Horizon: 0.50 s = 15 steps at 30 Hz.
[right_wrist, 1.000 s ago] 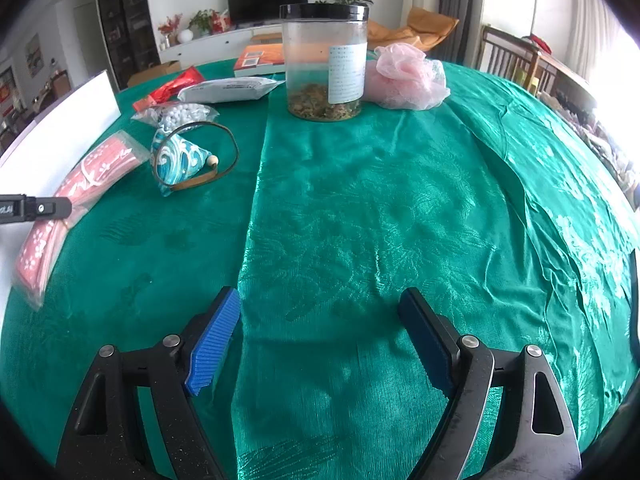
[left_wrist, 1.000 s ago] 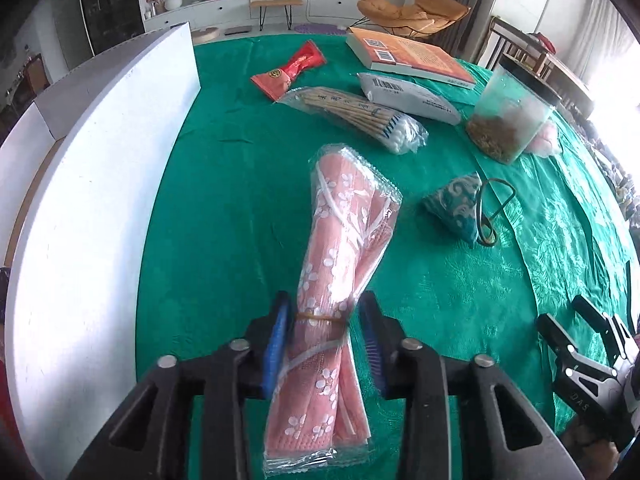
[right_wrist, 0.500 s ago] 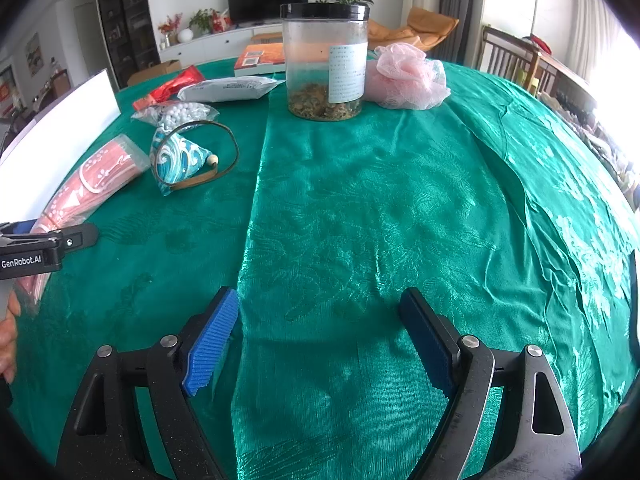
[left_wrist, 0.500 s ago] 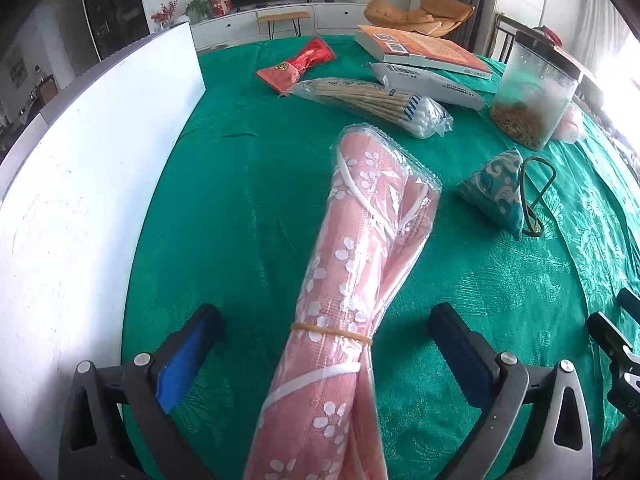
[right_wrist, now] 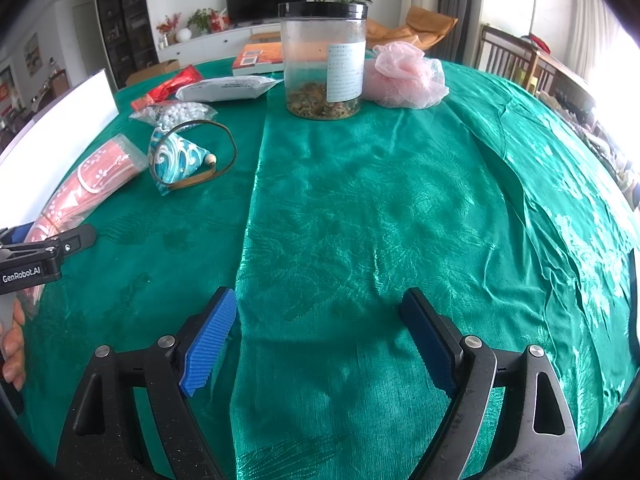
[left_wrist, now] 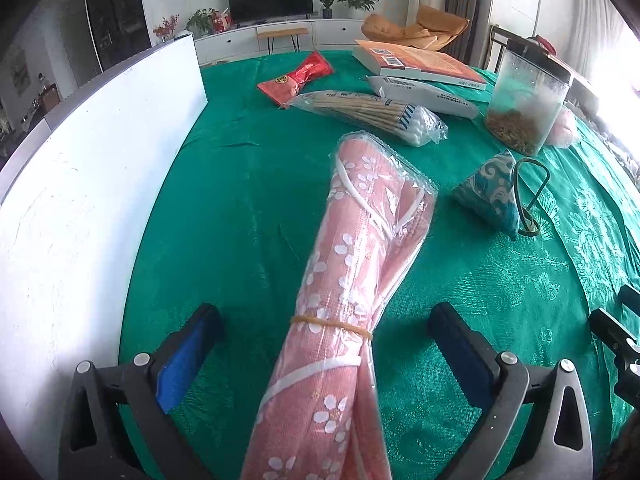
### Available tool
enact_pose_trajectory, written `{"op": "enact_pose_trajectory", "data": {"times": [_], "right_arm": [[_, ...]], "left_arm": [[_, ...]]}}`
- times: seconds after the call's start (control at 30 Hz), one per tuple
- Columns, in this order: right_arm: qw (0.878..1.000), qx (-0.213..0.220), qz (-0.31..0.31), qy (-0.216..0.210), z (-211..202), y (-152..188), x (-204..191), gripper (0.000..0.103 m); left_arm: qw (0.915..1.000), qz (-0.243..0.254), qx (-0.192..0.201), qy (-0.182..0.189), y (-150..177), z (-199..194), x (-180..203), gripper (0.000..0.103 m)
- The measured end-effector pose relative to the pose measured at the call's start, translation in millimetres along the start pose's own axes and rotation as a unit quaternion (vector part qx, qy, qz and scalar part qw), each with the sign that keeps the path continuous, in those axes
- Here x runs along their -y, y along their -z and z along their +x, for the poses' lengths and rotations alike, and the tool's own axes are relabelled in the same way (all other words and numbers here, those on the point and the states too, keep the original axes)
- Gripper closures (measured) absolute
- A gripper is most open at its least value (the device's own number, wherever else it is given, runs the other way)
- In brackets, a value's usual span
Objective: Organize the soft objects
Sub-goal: 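Grasp the teal strapped pouch with the right gripper while the left lifts the pink item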
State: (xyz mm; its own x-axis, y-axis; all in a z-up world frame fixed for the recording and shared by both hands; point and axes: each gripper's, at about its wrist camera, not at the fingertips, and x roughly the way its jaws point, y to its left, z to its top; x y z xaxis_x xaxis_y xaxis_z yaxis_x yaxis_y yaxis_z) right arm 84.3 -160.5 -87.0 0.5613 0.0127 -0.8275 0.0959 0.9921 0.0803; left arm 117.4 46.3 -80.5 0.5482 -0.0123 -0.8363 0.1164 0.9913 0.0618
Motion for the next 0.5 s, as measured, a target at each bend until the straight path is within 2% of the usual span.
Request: {"op": "enact_pose_trajectory", "data": {"times": [0.3, 0.4, 0.43, 0.5], "right_arm": [[1.0, 0.0, 0.0, -0.001, 0.0, 0.0, 0.2, 0.016], [1.0, -0.005, -0.002, -0.005, 1.6, -1.8, -0.2, 0.014], [1.0, -0.01, -0.004, -0.014, 3.2, -5.3, -1.0, 0.014], [0.998, -0.02, -0.017, -0.063, 9.0, -19.6, -8.2, 0.014]], "left_arm": [[1.0, 0.001, -0.001, 0.001, -0.6, 0.7, 0.1, 0.0], [0.9997, 0.008, -0.02, 0.007, -5.3, 2.4, -0.6, 0.0], [0.9993, 0.011, -0.036, 0.01, -8.0, 2.8, -0.9, 0.0], [0.9984, 0.012, -0.054, 0.011, -11.2, 3.6, -2.2, 0.001]]}}
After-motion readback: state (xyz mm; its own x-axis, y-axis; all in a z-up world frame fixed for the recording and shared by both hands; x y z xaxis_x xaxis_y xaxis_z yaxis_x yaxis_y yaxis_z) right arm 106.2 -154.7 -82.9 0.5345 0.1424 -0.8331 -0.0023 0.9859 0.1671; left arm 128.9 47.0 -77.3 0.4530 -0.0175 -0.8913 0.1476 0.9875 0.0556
